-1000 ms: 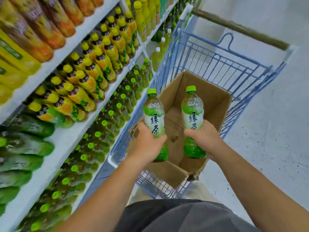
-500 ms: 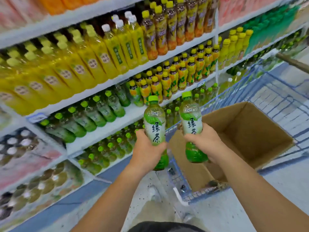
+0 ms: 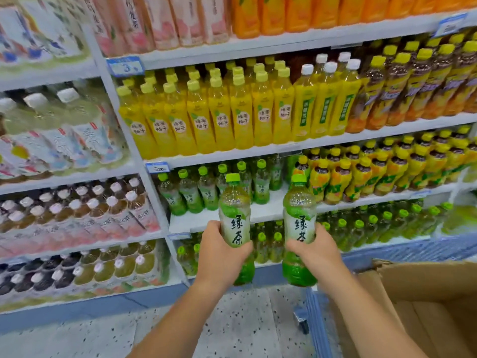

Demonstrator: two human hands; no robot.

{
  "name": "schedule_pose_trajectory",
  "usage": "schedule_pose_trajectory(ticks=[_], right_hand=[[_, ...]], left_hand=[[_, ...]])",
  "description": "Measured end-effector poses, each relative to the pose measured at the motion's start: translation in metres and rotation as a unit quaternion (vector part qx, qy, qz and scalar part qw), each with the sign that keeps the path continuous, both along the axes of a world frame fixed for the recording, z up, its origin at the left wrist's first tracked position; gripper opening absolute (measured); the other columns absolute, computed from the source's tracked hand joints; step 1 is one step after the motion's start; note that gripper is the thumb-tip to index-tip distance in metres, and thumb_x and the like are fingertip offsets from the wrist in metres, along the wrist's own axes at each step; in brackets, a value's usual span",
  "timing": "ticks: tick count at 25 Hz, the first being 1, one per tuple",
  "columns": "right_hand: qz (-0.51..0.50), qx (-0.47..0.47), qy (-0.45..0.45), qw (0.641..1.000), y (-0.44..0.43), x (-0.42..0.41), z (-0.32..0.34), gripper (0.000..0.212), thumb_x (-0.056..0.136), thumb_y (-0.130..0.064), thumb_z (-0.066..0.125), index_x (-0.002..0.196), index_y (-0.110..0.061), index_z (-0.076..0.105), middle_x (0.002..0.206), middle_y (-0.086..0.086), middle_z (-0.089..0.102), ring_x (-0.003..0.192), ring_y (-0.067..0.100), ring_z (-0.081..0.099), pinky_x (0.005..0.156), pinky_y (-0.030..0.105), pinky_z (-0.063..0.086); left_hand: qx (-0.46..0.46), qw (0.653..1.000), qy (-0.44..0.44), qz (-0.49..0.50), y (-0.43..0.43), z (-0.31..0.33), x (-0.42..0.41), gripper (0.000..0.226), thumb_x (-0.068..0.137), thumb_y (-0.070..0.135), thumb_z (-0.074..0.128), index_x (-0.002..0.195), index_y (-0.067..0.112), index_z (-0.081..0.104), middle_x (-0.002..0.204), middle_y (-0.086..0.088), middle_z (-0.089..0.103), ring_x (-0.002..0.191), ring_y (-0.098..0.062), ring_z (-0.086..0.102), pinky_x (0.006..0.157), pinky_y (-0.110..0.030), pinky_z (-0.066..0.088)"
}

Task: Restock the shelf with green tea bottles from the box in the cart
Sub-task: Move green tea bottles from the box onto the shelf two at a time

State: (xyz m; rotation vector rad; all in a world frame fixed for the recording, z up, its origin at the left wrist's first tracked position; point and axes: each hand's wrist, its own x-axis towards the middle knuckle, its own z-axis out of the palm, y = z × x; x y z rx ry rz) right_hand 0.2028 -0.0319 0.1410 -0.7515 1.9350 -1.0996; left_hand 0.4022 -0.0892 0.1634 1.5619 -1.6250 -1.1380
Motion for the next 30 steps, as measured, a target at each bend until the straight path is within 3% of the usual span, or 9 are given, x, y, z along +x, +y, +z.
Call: schedule_pose_trajectory(ticks=[5,7,10,13,16,19,21,26,30], right_hand=[[-0.035,-0.007,0.001,0.999,-0.070,-0.013,-0.074,0.038,0.069,-0.028,0.086,0.098,-0.034,0.062,0.088,-0.008,0.074,0.078,0.013,0.071,0.071,0.041,0.060],[-0.036,-0.024,0.006,0.999,-0.098,-0.023,-0.108,0.039,0.068,-0.034,0.086,0.100,-0.036,0.064,0.084,-0.015,0.075,0.074,0.005,0.072,0.066,0.035,0.061],[-0.028,-0.051,0.034,0.998,-0.134,-0.039,-0.144,0.036,0.073,-0.036,0.086,0.098,-0.041,0.060,0.080,-0.033,0.069,0.070,-0.009,0.066,0.049,0.009,0.049],[-0.029,-0.064,0.091,0.993,-0.168,-0.057,-0.174,0.042,0.071,-0.042,0.085,0.104,-0.031,0.061,0.087,-0.017,0.072,0.078,0.003,0.068,0.059,0.021,0.053],[-0.028,-0.083,0.138,0.987,-0.196,-0.076,-0.190,0.042,0.070,-0.042,0.087,0.101,-0.033,0.060,0.092,-0.020,0.069,0.078,-0.004,0.065,0.063,0.023,0.053],[-0.029,-0.117,0.187,0.975,-0.218,-0.092,-0.197,0.040,0.071,-0.043,0.088,0.094,-0.038,0.056,0.089,-0.026,0.065,0.074,-0.013,0.062,0.064,0.017,0.050],[-0.036,-0.135,0.206,0.969,-0.228,-0.098,-0.206,0.043,0.071,-0.044,0.087,0.099,-0.037,0.056,0.093,-0.024,0.065,0.083,-0.007,0.062,0.073,0.025,0.053],[-0.020,-0.176,0.202,0.963,-0.239,-0.103,-0.229,0.051,0.078,-0.034,0.086,0.119,-0.027,0.055,0.105,-0.023,0.065,0.098,-0.007,0.063,0.087,0.025,0.055],[0.002,-0.148,0.230,0.962,-0.236,-0.105,-0.243,0.047,0.080,-0.041,0.082,0.115,-0.030,0.053,0.099,-0.027,0.061,0.090,-0.014,0.059,0.077,0.012,0.047]], left_hand=[[-0.010,1.000,-0.020,-0.019,-0.087,-0.078,-0.010,0.039,0.073,0.030,0.086,0.098,0.036,0.056,0.088,0.016,0.068,0.075,0.012,0.062,0.050,-0.010,0.047],[-0.026,0.999,-0.023,-0.039,-0.117,-0.115,-0.021,0.039,0.073,0.038,0.085,0.099,0.039,0.057,0.090,0.020,0.068,0.078,0.012,0.062,0.057,-0.011,0.049],[-0.057,0.997,-0.004,-0.055,-0.151,-0.160,-0.044,0.036,0.072,0.036,0.087,0.092,0.040,0.057,0.085,0.025,0.066,0.081,0.015,0.060,0.055,-0.006,0.046],[-0.096,0.993,0.008,-0.064,-0.175,-0.190,-0.067,0.036,0.070,0.029,0.088,0.092,0.035,0.059,0.083,0.018,0.067,0.081,0.013,0.060,0.058,-0.004,0.044],[-0.145,0.988,-0.002,-0.059,-0.198,-0.207,-0.079,0.039,0.069,0.027,0.088,0.090,0.033,0.055,0.084,0.016,0.064,0.081,0.012,0.059,0.059,-0.006,0.044],[-0.175,0.983,-0.029,-0.048,-0.218,-0.222,-0.084,0.045,0.068,0.032,0.089,0.100,0.028,0.057,0.097,0.006,0.065,0.089,-0.005,0.062,0.069,-0.020,0.051],[-0.187,0.981,-0.040,-0.037,-0.226,-0.233,-0.084,0.052,0.068,0.033,0.090,0.106,0.022,0.057,0.105,-0.001,0.063,0.099,-0.020,0.061,0.080,-0.035,0.052],[-0.216,0.976,-0.016,-0.019,-0.228,-0.251,-0.083,0.051,0.070,0.033,0.089,0.104,0.026,0.051,0.102,-0.002,0.059,0.095,-0.020,0.058,0.074,-0.029,0.046],[-0.219,0.975,-0.015,-0.021,-0.226,-0.256,-0.085,0.051,0.075,0.035,0.086,0.110,0.032,0.050,0.106,0.006,0.060,0.098,-0.012,0.059,0.076,-0.020,0.046]])
